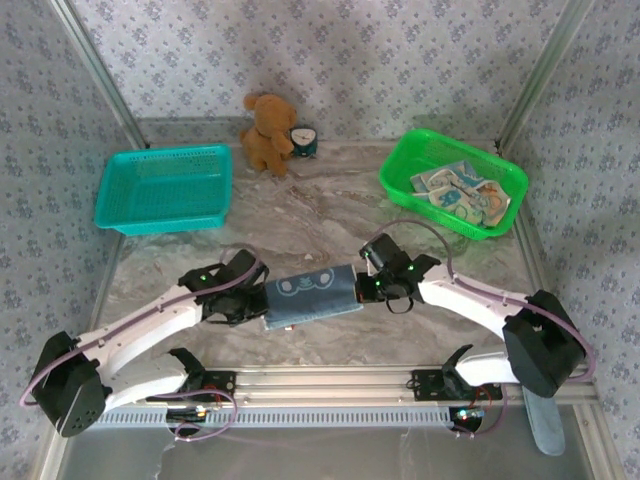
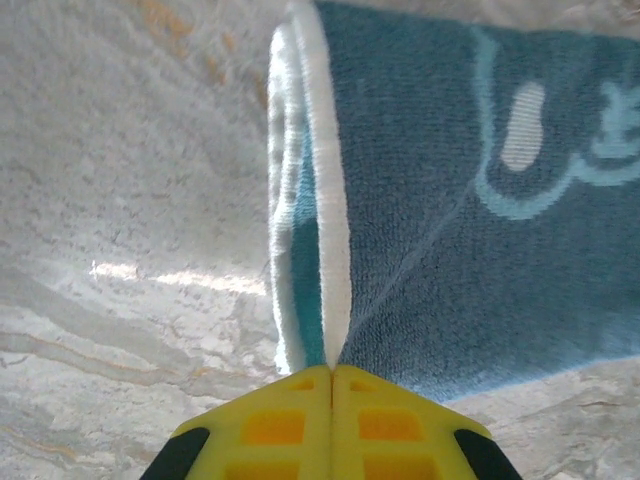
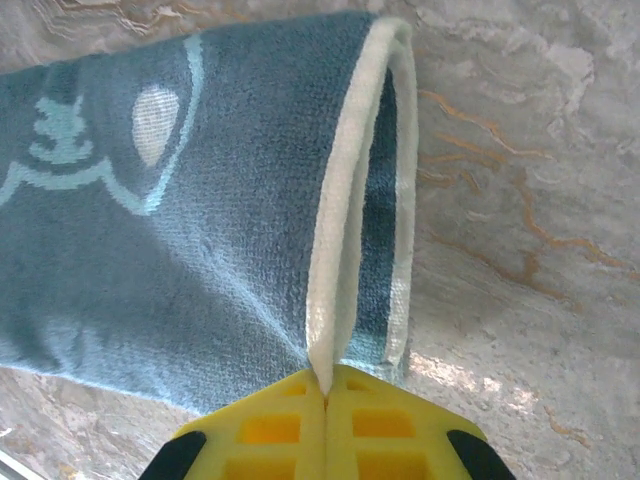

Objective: Fold and stack the towels

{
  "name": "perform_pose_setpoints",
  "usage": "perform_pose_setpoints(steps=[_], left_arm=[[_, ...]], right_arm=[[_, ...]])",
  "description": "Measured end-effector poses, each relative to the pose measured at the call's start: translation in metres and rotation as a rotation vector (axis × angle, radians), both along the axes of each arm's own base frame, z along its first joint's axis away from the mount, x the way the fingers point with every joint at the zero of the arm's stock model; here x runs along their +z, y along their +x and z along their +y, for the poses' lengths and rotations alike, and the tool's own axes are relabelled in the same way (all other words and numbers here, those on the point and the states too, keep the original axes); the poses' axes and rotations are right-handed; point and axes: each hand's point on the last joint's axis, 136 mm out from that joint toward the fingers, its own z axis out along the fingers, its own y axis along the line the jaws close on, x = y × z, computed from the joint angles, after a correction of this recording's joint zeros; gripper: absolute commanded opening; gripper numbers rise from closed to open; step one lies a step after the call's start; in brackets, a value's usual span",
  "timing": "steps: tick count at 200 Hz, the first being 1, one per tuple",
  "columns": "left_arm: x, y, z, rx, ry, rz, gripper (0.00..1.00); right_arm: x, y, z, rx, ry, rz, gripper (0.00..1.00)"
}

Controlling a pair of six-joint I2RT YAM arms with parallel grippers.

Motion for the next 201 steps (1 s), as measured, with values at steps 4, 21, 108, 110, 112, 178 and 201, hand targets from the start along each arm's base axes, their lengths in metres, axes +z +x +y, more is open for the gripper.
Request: perform_pose_setpoints(steps=[4, 21, 108, 110, 112, 178, 201], left_arm=[[-0.002, -0.002, 0.000, 0.000, 0.001, 0.006, 0.00], [-0.008, -0.007, -0.001, 0.004, -0.001, 0.020, 0.00], [-0.039, -0.013, -0.004, 0.024, -0.003, 0.068, 0.27], [-0.040, -0.012, -0.004, 0.034, -0.002, 0.069, 0.29], [-0.040, -0.013, -0.004, 0.029, -0.001, 0.070, 0.29], [-0.021, 0.016, -0.011, 0.041, -0.006, -0.059, 0.52], [-0.021, 0.026, -0.014, 0.050, -0.005, -0.099, 0.53]], right_arm=[[-0.001, -0.001, 0.000, 0.000, -0.001, 0.002, 0.00], [-0.006, -0.003, -0.002, 0.000, -0.010, 0.012, 0.00], [-0.033, -0.009, -0.006, 0.006, -0.051, 0.058, 0.16], [-0.033, -0.008, -0.006, 0.008, -0.051, 0.056, 0.17], [-0.033, -0.009, -0.006, 0.008, -0.051, 0.057, 0.17], [-0.005, 0.004, -0.003, 0.015, -0.025, -0.043, 0.31], [0.001, 0.009, 0.001, 0.018, -0.011, -0.065, 0.31]])
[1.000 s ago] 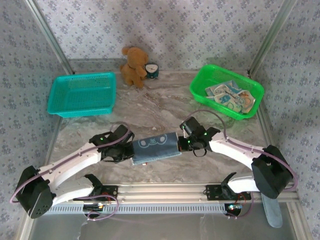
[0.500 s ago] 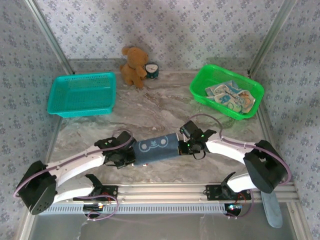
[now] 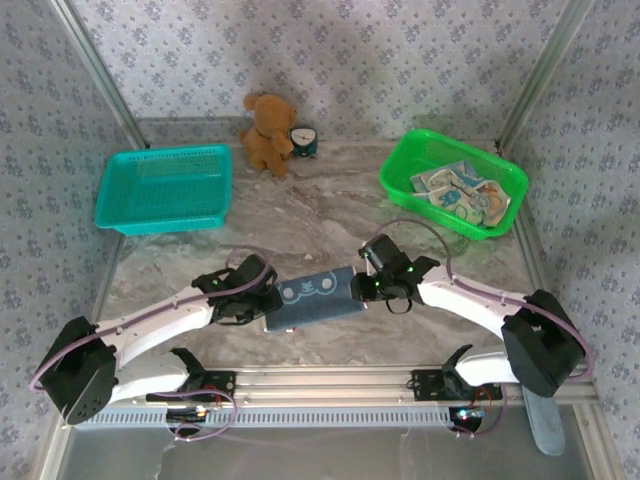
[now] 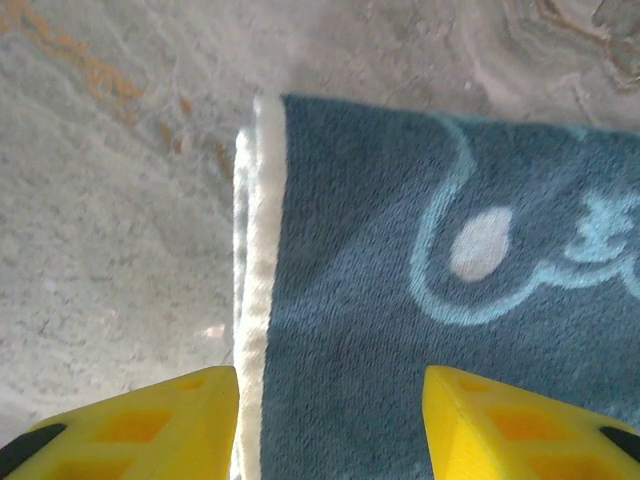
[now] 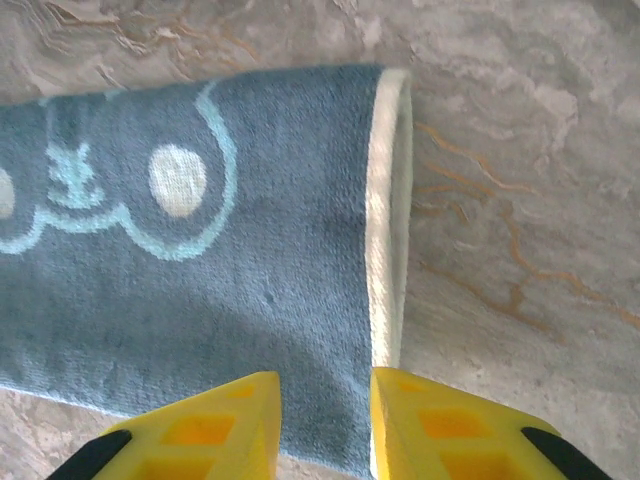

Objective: Fold and stack the towels

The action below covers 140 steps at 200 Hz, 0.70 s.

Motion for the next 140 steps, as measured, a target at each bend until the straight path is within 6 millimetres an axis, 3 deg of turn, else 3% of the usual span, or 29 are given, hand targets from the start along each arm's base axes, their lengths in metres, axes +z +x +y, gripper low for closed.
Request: perform_pose_setpoints(steps=[76, 140], left_arm=[[-0.021, 0.001, -0.006, -0.024, 0.090, -0.012, 0.56], [-0.023, -0.003, 0.007, -0.009, 0.172, -0.030, 0.55]], right_arm=[[0.002, 0.003, 0.003, 0.019, -0.003, -0.012, 0.31], [-0.001, 0.003, 0.003, 0.025, -0.012, -0.006, 0.31]])
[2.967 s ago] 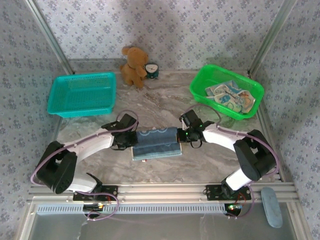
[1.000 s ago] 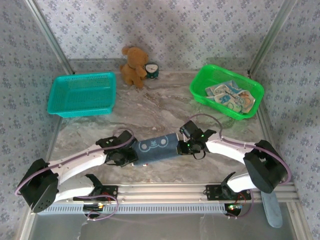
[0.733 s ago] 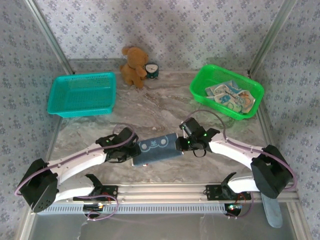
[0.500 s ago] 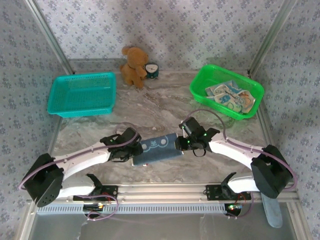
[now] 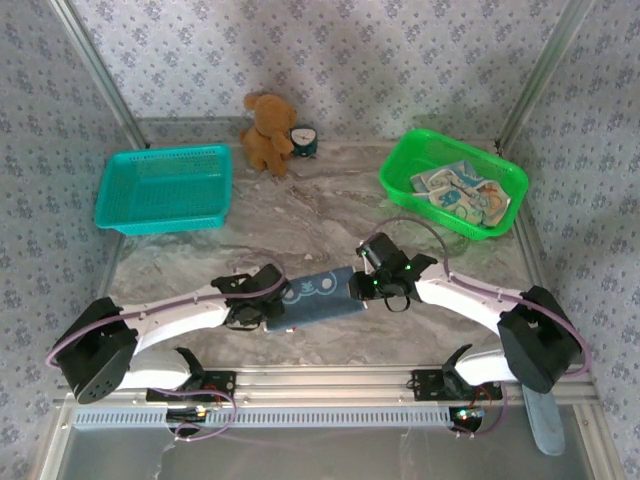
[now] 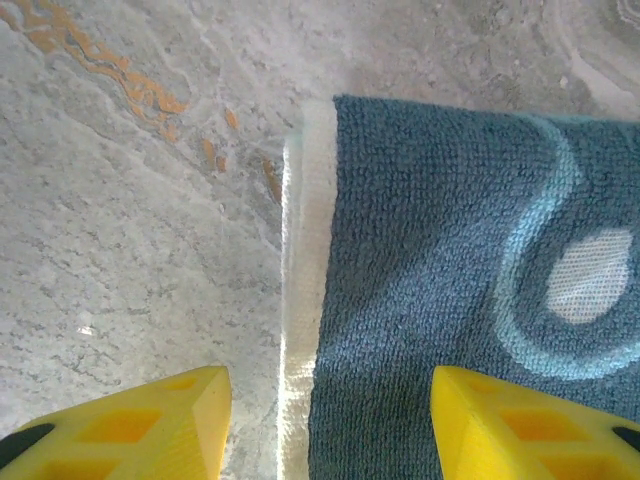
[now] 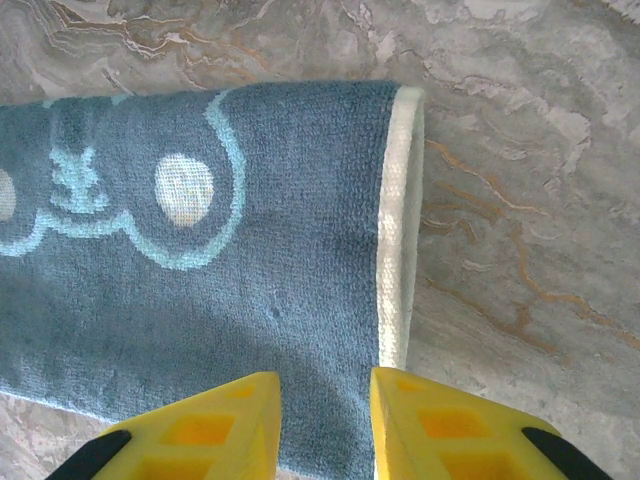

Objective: Fold and stack the towels

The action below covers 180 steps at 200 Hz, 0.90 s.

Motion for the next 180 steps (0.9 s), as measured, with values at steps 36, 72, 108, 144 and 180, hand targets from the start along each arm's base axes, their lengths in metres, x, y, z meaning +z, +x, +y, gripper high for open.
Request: perform_pose_setpoints(steps=[36, 72, 108, 144, 180], left_arm=[[-0.004, 0.002, -0.009, -0.020, -0.017, 0.002, 0.55], [-0.013, 0.003, -0.011, -0.029, 0.003, 0.022, 0.50], [-0.018, 0.002, -0.004, -0.029, 0.056, 0.040, 0.15], [-0.012, 0.015, -0.022, -0.047, 0.001, -0.008, 0.00], [-0.009, 0.014, -0.021, -0.067, 0.024, -0.003, 0.00]], right_arm=[[-0.001, 0.000, 0.000, 0.001, -0.002, 0.002, 0.31], [-0.001, 0.000, 0.000, 0.001, -0.003, 0.003, 0.31], [0.000, 0.000, 0.000, 0.002, -0.004, 0.003, 0.37], [0.008, 0.005, 0.003, 0.006, 0.007, -0.013, 0.50], [0.018, 0.013, -0.002, -0.020, 0.024, -0.035, 0.75]])
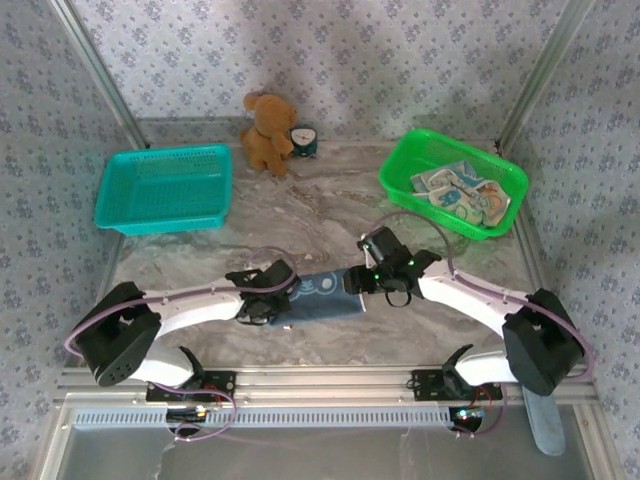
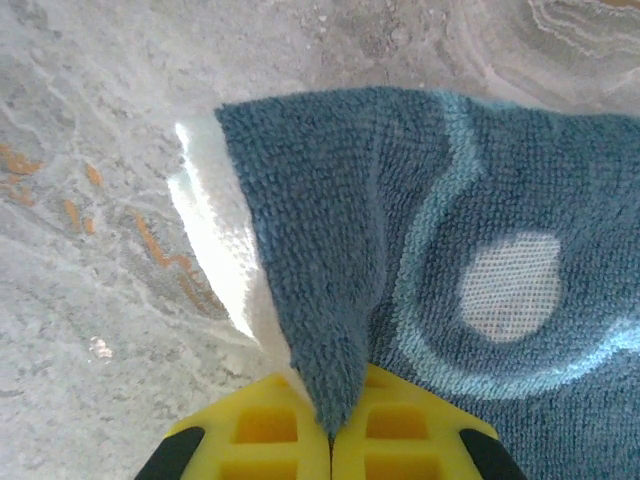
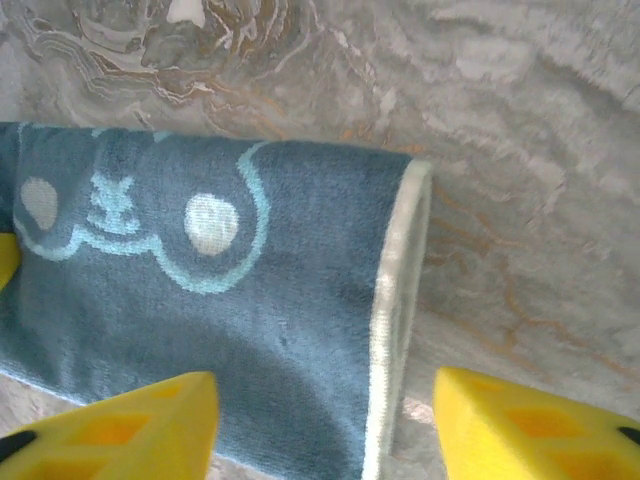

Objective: Fold and stack the towels

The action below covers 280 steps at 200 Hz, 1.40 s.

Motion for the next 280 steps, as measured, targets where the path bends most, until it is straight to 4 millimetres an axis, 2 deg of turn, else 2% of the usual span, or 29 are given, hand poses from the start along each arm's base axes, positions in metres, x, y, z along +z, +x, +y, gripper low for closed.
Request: perform_pose_setpoints(steps=[4, 16, 19, 40, 69, 143, 182, 222, 280], left_arm=[[0.001, 0.000, 0.001, -0.005, 0.008, 0.003, 0.00], [0.003, -0.002, 0.004, -0.015, 0.034, 0.015, 0.00], [0.005, -0.002, 0.005, -0.019, 0.043, 0.017, 0.00], [0.017, 0.000, 0.009, -0.034, 0.079, 0.023, 0.00], [0.050, 0.015, 0.014, -0.033, 0.084, -0.004, 0.00], [0.159, 0.068, 0.041, -0.054, 0.093, -0.142, 0.00], [0.213, 0.090, 0.057, -0.100, 0.114, -0.238, 0.00], [0.252, 0.112, 0.082, -0.121, 0.169, -0.305, 0.00], [0.292, 0.156, 0.114, -0.119, 0.251, -0.374, 0.00]], right_arm=[[0.001, 0.001, -0.001, -0.011, 0.004, 0.002, 0.77], [0.004, 0.004, -0.003, -0.022, 0.009, -0.008, 0.98], [0.004, 0.005, -0.004, -0.028, 0.012, -0.007, 1.00], [0.010, 0.012, -0.008, -0.044, 0.018, -0.022, 1.00], [0.021, 0.022, -0.012, -0.071, 0.032, -0.044, 1.00], [0.035, 0.042, -0.029, -0.142, -0.013, -0.135, 1.00], [0.061, 0.061, -0.028, -0.150, 0.001, -0.205, 1.00], [0.082, 0.080, -0.020, -0.145, 0.014, -0.245, 1.00], [0.080, 0.094, -0.015, -0.143, -0.013, -0.216, 1.00]])
